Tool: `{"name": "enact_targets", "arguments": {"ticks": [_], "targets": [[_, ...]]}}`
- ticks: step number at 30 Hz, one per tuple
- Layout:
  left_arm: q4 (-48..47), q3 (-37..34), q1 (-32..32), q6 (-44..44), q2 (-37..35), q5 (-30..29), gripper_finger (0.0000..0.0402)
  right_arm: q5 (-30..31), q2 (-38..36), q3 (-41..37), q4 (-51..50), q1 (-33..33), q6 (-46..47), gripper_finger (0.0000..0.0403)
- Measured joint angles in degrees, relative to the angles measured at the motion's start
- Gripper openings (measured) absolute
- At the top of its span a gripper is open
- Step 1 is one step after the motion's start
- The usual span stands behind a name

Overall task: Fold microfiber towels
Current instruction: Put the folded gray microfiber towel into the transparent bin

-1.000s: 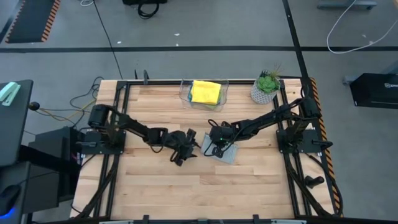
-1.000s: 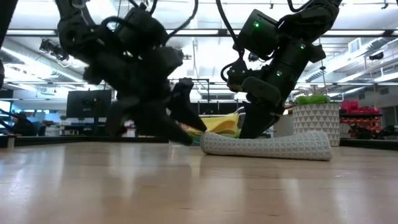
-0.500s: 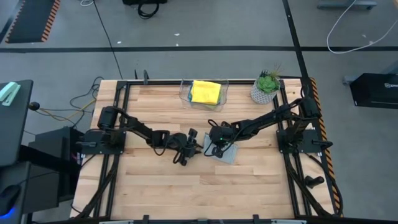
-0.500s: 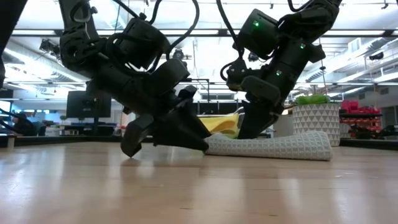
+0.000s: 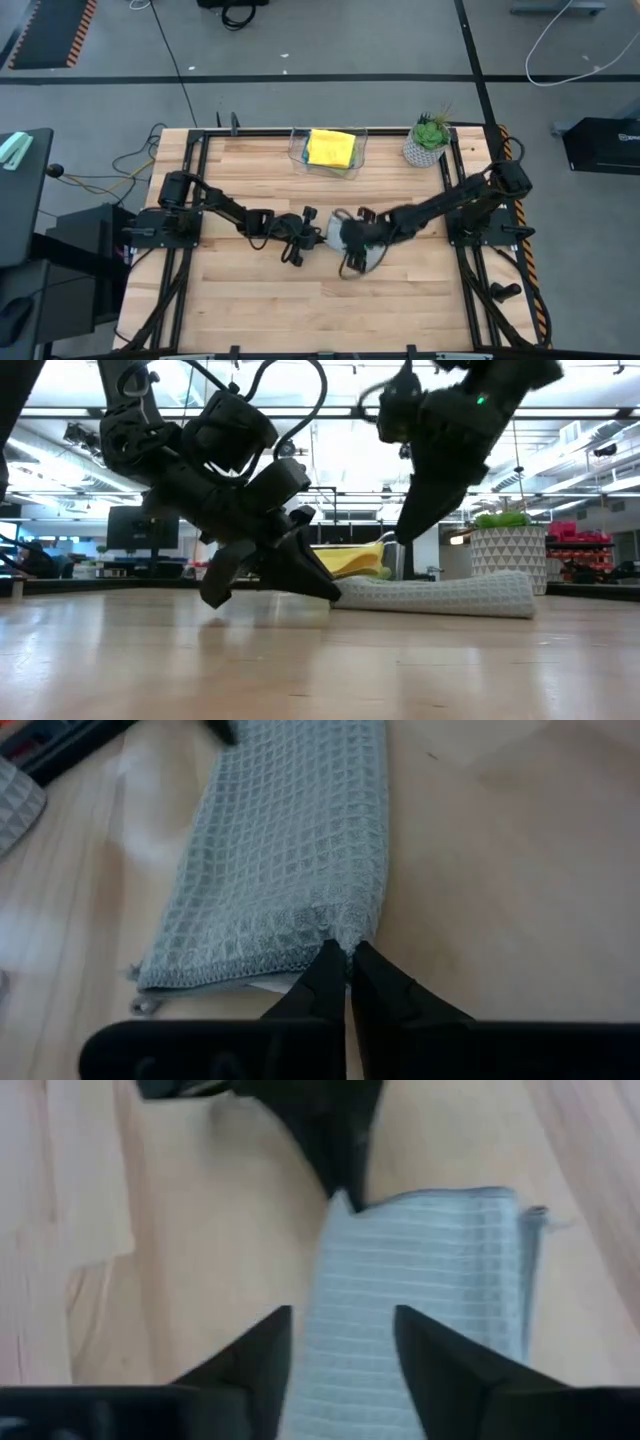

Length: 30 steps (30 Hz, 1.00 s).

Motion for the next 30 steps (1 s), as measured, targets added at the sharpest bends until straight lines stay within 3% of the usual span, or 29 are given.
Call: {"name": "enact_targets", "arguments": {"ticks": [5, 10, 19, 26, 30], "targets": [[0.25, 0.88, 0.00, -5.11, 0.00, 2.13, 0.0012, 8.32, 4.58, 5.54, -7.39, 6.69, 6.40, 0.0245], [0.49, 1.26, 0.06, -7.92, 0.00, 2.58, 0.0011, 14.11, 11.19, 11.34, -13.44, 10.16, 10.70, 0.0278], [1.01, 1.28, 0.15, -11.64, -0.04, 2.68, 0.0011, 19.20, 21.97, 20.46, -24.81, 12.02, 15.31, 0.0280], [1.74, 1.28, 0.15, -12.69, -0.26, 2.72, 0.0011, 21.35, 25.42, 22.94, -30.51, 12.62, 17.65, 0.0276], [2.50, 1.30, 0.18, -13.61, -0.33, 2.79, 0.0011, 22.68, 26.31, 23.01, -33.21, 12.70, 19.38, 0.0253]]}}
